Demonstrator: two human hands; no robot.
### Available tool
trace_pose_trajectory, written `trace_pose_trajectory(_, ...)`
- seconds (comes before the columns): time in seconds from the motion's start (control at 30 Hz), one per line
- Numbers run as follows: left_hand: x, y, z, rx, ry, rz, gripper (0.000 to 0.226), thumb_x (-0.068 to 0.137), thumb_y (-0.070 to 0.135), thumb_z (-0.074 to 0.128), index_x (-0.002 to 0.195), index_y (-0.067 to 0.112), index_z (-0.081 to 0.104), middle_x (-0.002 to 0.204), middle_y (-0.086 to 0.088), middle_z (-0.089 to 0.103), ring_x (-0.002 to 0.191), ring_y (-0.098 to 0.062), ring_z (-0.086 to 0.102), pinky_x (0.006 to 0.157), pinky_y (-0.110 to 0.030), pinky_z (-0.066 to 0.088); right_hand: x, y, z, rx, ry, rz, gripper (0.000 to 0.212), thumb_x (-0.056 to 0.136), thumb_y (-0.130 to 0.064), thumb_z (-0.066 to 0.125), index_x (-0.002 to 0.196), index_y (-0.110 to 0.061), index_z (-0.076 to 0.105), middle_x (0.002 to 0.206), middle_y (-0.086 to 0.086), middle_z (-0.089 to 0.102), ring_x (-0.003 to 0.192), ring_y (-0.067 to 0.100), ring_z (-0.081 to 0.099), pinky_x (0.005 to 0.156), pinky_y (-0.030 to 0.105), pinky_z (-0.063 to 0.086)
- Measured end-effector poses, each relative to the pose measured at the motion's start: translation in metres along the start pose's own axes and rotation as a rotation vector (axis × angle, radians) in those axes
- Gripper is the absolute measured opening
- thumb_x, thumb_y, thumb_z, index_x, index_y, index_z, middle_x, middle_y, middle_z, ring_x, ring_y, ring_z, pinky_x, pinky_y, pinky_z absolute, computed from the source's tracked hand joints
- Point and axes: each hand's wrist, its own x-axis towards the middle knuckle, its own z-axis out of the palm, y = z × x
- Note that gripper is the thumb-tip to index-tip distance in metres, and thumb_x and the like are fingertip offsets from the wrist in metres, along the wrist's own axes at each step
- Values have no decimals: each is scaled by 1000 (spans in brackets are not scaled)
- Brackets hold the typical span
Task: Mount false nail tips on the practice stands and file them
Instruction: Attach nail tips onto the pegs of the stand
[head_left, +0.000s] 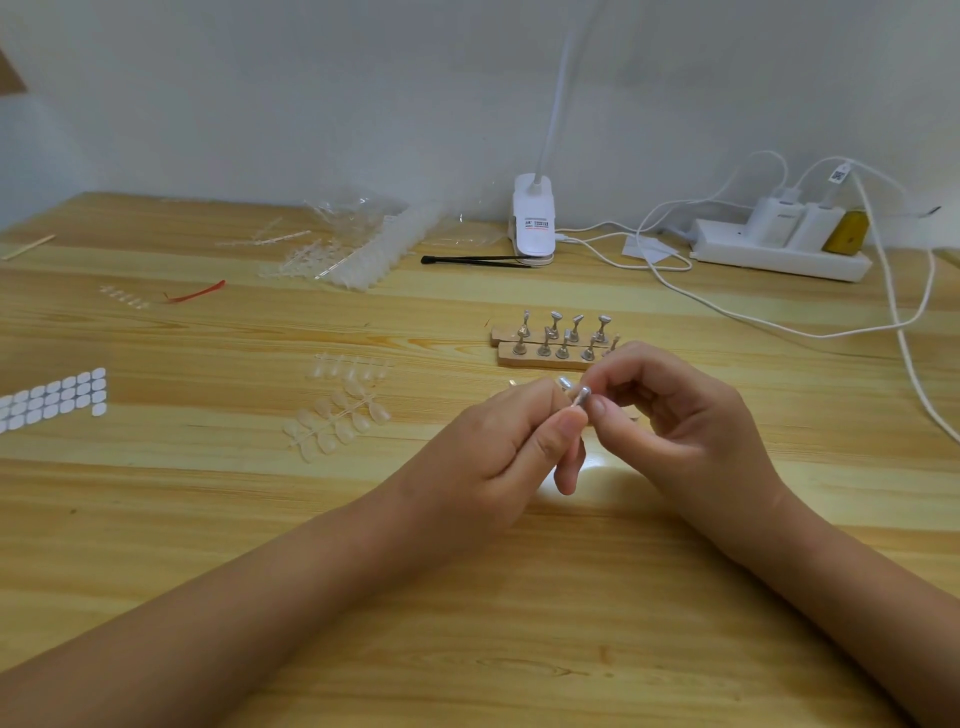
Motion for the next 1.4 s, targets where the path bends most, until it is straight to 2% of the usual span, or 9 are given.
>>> trace_pose_trajectory(0.13,0,0,0,-9,7,-5,29,103,27,36,78,30,52,75,14,58,71,-1,52,71,-12,37,0,1,0,-23,19,-11,7,83,0,61,87,-5,65,79,9,64,74,27,60,71,38,51)
trace_pose_trajectory(0.27,1,-1,0,-94,42,-35,30,102,33,34,78,32,51,73,10,60,74,-22,56,78,-37,46,1,4,0,-2,35,-1,8,84,-1,62,87,-7,66,79,9,64,74,27,60,71,39,51)
trace_pose_trajectory(0.43,4,-1,-3,-234,66,-89,31,101,31,31,77,25,49,69,14,60,77,-7,55,83,-25,46,0,2,1,58,42,43,9,85,-5,62,86,-13,67,80,2,65,75,16,61,73,25,50)
trace_pose_trajectory(0.57,5,-1,-5,-303,73,-126,33,100,34,31,75,24,50,68,12,59,78,-14,52,92,-49,45,-1,0,2,78,28,48,10,86,-3,60,87,-11,66,80,0,64,76,14,61,73,21,49)
trace_pose_trajectory(0.67,6,0,-5,-326,65,-150,33,99,34,31,74,25,50,68,13,58,78,-17,51,92,-55,42,-2,-1,2,108,16,45,4,84,-6,64,85,-10,65,79,1,63,74,16,58,72,22,48)
trace_pose_trajectory(0.93,7,0,-7,-352,67,-161,36,99,29,32,79,14,59,76,3,59,78,-14,54,89,-50,43,-2,-3,2,171,5,46,6,88,-5,59,88,-7,65,79,-12,65,75,4,61,72,17,47)
trace_pose_trajectory(1.17,2,1,-11,33,67,39,17,90,36,40,86,32,56,84,21,56,93,-2,50,84,-16,38,4,-5,-2,272,53,125,9,87,-11,56,81,-6,61,71,-8,62,69,6,56,69,16,47)
trace_pose_trajectory(1.33,3,1,-12,-88,159,-12,17,85,42,46,89,37,62,94,25,64,104,-10,57,91,-21,45,15,0,-36,10,260,99,24,91,-26,49,68,-22,55,69,-1,57,69,13,51,68,20,43)
trace_pose_trajectory(1.4,5,0,-15,-180,204,-78,16,84,40,54,90,34,68,96,21,68,103,-9,60,92,-23,47,19,9,-57,-216,344,91,30,97,-27,53,69,-17,57,73,7,58,70,16,52,68,24,42)
